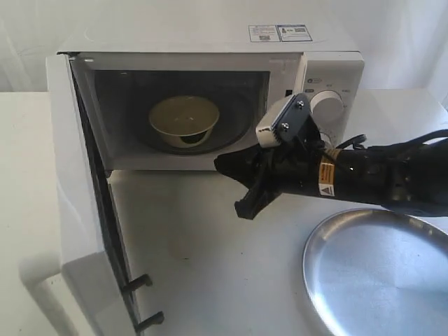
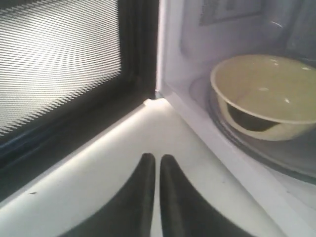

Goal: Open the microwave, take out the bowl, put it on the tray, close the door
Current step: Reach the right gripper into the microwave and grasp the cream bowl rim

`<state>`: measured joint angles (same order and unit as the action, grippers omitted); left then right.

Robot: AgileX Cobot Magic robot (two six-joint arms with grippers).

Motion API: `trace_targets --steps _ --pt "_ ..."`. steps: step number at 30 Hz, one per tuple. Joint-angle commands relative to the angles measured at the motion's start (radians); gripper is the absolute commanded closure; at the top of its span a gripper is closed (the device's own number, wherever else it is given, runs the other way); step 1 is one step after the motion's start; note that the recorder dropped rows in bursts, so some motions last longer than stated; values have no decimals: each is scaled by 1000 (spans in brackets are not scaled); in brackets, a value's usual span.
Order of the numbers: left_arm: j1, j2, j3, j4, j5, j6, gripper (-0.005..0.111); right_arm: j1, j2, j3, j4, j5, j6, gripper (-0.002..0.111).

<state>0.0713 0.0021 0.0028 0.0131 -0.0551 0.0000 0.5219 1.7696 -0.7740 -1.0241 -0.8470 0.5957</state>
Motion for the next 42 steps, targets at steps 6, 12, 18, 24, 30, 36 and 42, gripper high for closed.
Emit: trace_targets --steps 6,12,18,24,30,36,42 --pt "-2 -2 -3 -6 3 0 107 37 109 -166 40 44 -21 60" --pt "-2 -2 -3 -6 3 0 107 118 167 -253 48 104 -253 57" --pt "-2 -2 -3 -6 3 0 107 181 208 -370 179 401 -520 57" --pt "-2 -2 -3 -6 3 0 107 194 247 -454 175 465 -514 57" --pt "-2 -2 -3 -6 3 0 107 211 247 -485 172 500 -531 57" --pt "-2 -2 -3 -6 3 0 107 254 247 -534 155 585 -540 59" --pt "-2 -2 -3 -6 3 0 107 273 247 -546 157 623 -540 59"
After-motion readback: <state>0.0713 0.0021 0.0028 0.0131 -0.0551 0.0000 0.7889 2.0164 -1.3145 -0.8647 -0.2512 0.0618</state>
